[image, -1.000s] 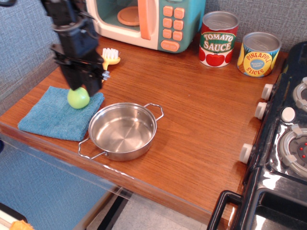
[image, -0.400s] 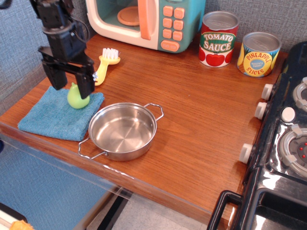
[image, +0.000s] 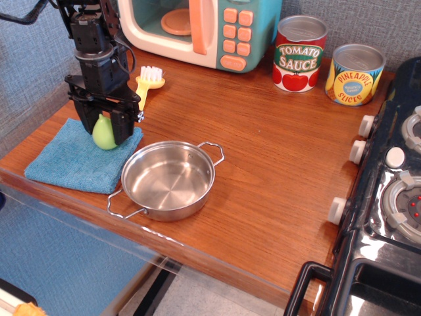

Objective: Move the fruit to the front of the pot.

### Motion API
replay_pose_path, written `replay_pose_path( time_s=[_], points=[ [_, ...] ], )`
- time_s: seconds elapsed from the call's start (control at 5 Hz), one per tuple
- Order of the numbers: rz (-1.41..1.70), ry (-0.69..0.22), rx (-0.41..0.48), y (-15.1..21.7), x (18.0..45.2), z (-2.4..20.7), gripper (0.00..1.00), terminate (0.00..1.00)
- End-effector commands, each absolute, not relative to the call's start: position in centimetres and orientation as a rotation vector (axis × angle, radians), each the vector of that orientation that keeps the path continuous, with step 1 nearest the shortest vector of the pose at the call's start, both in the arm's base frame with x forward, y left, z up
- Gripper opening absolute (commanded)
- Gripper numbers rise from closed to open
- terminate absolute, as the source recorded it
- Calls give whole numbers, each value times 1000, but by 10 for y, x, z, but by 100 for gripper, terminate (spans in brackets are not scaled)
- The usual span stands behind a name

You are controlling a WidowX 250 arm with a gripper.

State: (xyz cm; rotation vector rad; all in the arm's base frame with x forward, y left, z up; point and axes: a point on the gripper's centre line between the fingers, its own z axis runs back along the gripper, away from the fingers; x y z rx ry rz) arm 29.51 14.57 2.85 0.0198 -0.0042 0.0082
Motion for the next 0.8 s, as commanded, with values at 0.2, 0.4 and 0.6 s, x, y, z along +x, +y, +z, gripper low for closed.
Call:
replay_pose_path(
  time_s=[0.2, 0.4, 0.6],
  points=[
    [-68, -179, -77, 103, 340, 96, 0, 0],
    [-86, -156, -79, 81, 371, 81, 0, 0],
    [-84, -107, -52, 72, 391, 46, 0, 0]
  ],
)
